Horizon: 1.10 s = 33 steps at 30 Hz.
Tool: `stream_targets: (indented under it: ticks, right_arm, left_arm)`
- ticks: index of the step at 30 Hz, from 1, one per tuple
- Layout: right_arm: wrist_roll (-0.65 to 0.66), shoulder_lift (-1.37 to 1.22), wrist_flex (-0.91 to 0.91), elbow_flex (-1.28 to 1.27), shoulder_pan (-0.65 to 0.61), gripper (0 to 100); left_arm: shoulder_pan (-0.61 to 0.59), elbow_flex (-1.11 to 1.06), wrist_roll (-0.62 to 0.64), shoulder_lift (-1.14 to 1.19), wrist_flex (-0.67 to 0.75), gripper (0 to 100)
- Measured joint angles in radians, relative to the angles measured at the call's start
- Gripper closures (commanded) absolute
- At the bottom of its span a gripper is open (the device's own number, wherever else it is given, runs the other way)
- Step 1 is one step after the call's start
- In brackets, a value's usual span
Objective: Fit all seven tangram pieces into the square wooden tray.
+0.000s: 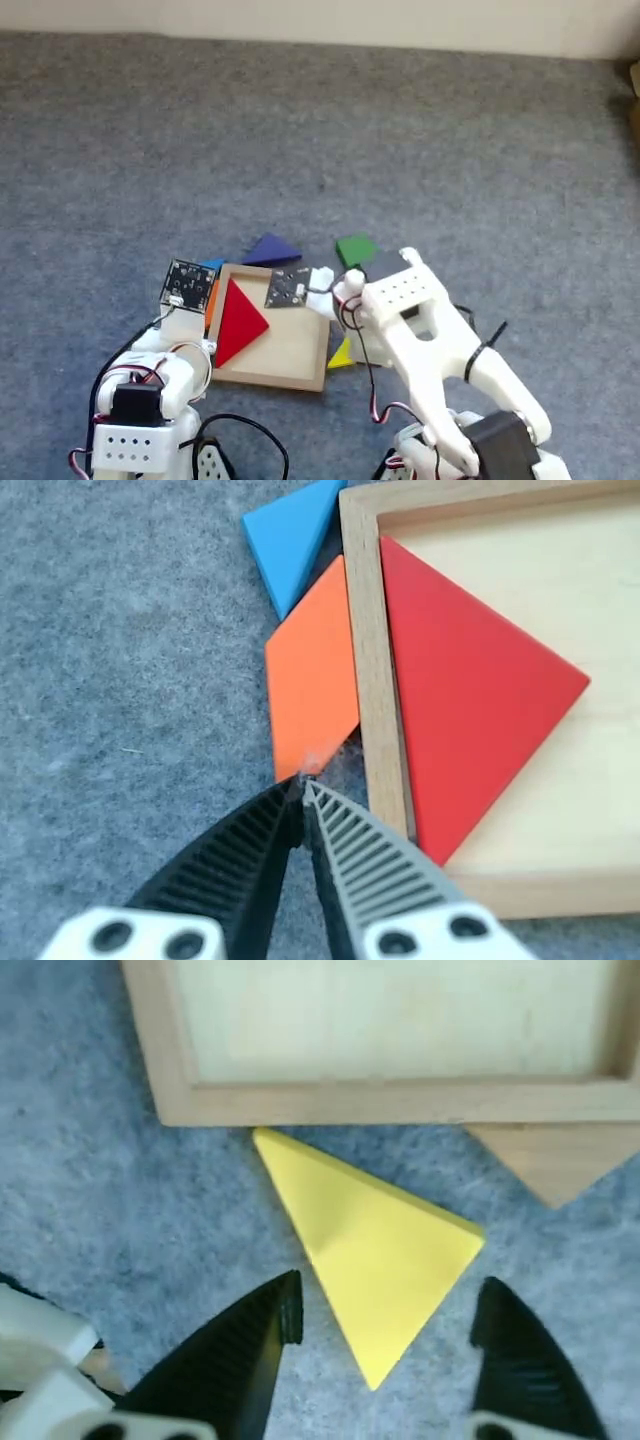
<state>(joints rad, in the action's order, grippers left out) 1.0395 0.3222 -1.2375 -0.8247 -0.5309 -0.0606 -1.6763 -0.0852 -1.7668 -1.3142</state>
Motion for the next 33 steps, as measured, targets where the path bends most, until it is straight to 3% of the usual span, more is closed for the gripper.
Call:
stream_targets:
  ticks: [4,18,27,33]
  right_arm:
    - [-0.028,0.006,0.000,-0.041,-0.021,50.4]
    - [-0.032,0.006,0.195,-0.176,-0.097,49.9]
    - [-0.032,-0.066,0.201,-0.161,-0.123,64.0]
    - [-0.031,-0.100,0.198,-0.129,-0.123,65.2]
  left_arm:
    - [0.000,0.000,0.000,0.000,0.000,99]
    - [0.000,0.000,0.000,0.000,0.000,99]
    - [0.000,0.000,0.000,0.000,0.000,99]
    - [0.000,0.000,0.000,0.000,0.000,99]
